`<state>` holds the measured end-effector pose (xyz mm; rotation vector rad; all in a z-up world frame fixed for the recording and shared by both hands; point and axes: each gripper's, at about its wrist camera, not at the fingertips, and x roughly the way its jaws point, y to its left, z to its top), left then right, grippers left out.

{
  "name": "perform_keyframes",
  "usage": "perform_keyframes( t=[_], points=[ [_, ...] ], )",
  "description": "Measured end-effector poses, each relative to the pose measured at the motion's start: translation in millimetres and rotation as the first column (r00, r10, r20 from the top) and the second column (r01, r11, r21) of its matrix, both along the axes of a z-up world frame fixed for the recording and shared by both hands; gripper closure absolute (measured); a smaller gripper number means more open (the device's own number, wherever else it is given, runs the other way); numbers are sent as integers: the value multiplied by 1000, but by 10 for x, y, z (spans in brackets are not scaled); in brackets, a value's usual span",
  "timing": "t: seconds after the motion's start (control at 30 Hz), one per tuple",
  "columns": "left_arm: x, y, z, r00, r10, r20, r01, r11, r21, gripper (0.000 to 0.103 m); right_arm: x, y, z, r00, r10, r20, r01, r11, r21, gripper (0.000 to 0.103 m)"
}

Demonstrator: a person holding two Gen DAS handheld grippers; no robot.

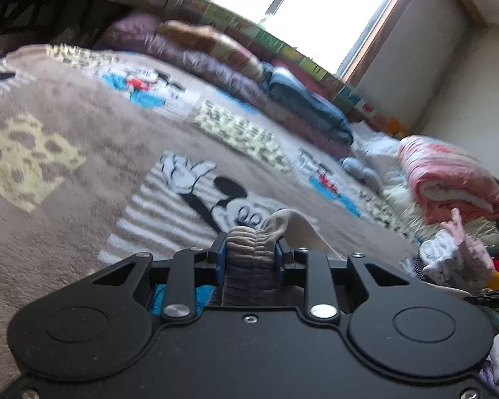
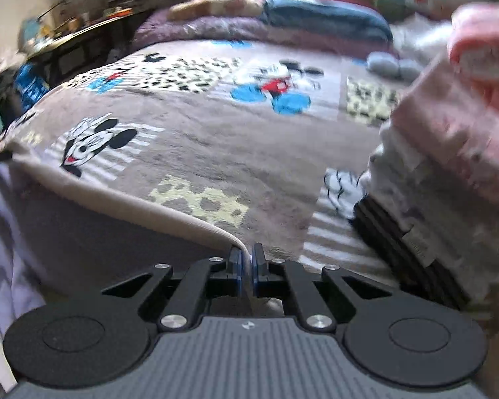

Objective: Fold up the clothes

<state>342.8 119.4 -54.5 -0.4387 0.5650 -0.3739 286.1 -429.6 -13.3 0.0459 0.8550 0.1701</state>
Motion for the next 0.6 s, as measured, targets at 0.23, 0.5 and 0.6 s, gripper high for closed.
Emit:
perform_keyframes(
  t=[0.23, 0.5, 0.6],
  points=[
    [365, -95, -224, 992, 25, -125, -22, 999, 26, 64, 369, -215, -501, 986, -130, -106, 139, 987, 83, 93],
    [338, 267, -88, 990, 48, -130, -54, 997, -48, 55, 385, -273, -725, 976, -192, -101, 200, 977, 79, 86],
    [257, 229, 18, 994, -17, -111, 17, 1000, 4, 55, 341, -309, -705, 977, -195, -85, 204, 973, 105, 82]
  ],
)
